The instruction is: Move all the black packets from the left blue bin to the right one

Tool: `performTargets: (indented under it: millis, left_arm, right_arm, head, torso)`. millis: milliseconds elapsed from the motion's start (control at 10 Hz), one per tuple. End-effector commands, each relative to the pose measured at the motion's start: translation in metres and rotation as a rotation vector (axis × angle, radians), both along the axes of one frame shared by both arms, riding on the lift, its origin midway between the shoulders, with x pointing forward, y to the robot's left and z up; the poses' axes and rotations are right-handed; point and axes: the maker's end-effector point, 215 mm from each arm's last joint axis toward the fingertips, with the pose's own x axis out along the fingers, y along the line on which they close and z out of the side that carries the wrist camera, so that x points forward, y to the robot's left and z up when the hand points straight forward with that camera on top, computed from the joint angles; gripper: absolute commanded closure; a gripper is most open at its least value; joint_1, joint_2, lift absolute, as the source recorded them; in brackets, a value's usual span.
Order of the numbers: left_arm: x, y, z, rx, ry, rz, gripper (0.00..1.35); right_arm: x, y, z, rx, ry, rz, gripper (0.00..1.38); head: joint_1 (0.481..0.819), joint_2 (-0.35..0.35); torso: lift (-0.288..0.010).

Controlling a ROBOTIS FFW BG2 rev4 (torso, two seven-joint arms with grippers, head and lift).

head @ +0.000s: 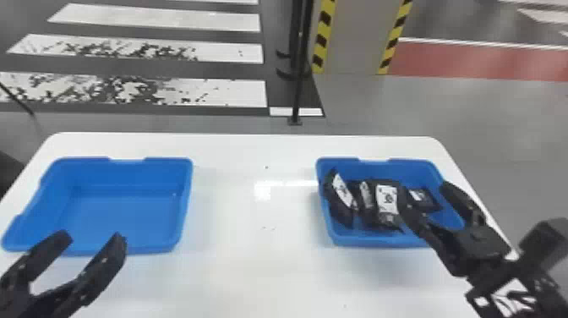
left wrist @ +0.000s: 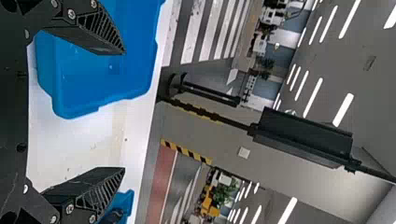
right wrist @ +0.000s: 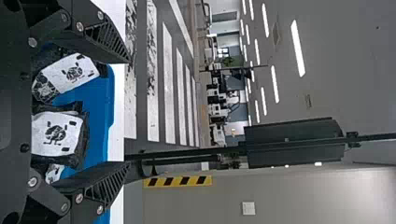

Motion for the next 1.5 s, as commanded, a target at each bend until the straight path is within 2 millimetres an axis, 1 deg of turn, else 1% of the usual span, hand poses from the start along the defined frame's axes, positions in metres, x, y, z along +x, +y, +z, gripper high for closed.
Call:
performTargets:
  millis: [0, 100, 200, 300, 400, 500, 600, 800, 1000, 1200, 1400]
  left_arm:
    - [-0.015, 0.019, 0.012, 0.100, -0.066, 0.046, 0.17]
    - [-0.020, 0.029, 0.019, 0.179, -0.098, 0.061, 0.17]
    - [-0.023, 0.042, 0.025, 0.252, -0.126, 0.078, 0.17]
    - [-0.028, 0.050, 0.031, 0.302, -0.150, 0.086, 0.17]
    - [-0.034, 0.050, 0.029, 0.323, -0.149, 0.083, 0.17]
    - [-0.036, 0.051, 0.023, 0.331, -0.132, 0.086, 0.17]
    - [-0.033, 0.055, 0.021, 0.333, -0.134, 0.093, 0.17]
    - [-0.030, 0.053, 0.018, 0.325, -0.134, 0.091, 0.17]
    - [-0.028, 0.054, 0.015, 0.306, -0.133, 0.096, 0.17]
    - [-0.026, 0.054, 0.018, 0.306, -0.140, 0.097, 0.17]
    - [-0.026, 0.054, 0.016, 0.298, -0.134, 0.098, 0.17]
  right_arm:
    - [-0.041, 0.015, 0.012, -0.068, -0.022, -0.009, 0.21]
    - [-0.063, 0.021, 0.018, -0.101, -0.021, -0.014, 0.21]
    - [-0.080, 0.026, 0.020, -0.100, -0.010, -0.010, 0.21]
    - [-0.093, 0.033, 0.020, -0.080, 0.007, -0.002, 0.21]
    - [-0.102, 0.039, 0.029, -0.082, 0.005, 0.010, 0.21]
    - [-0.108, 0.045, 0.034, -0.078, 0.003, 0.019, 0.21]
    - [-0.109, 0.050, 0.036, -0.067, 0.003, 0.026, 0.21]
    - [-0.107, 0.052, 0.036, -0.060, -0.002, 0.028, 0.21]
    - [-0.106, 0.052, 0.035, -0.052, 0.000, 0.029, 0.21]
    - [-0.104, 0.056, 0.033, -0.035, -0.001, 0.033, 0.21]
    - [-0.104, 0.055, 0.032, -0.033, 0.001, 0.033, 0.21]
  head:
    - [0.695, -0.060]
    - [0.695, -0.027]
    - [0.695, -0.010]
    - [0.695, 0.019]
    - [0.695, 0.054]
    - [0.695, 0.078]
    - [0.695, 0.088]
    - [0.695, 0.114]
    - [0.695, 0.116]
    - [0.695, 0.119]
    - [0.695, 0.122]
  torso:
    - [-0.140]
    - [-0.140]
    - [-0.140]
    - [-0.140]
    - [-0.140]
    - [-0.140]
    - [-0.140]
    - [-0.140]
    - [-0.140]
    - [-0.140]
    - [-0.140]
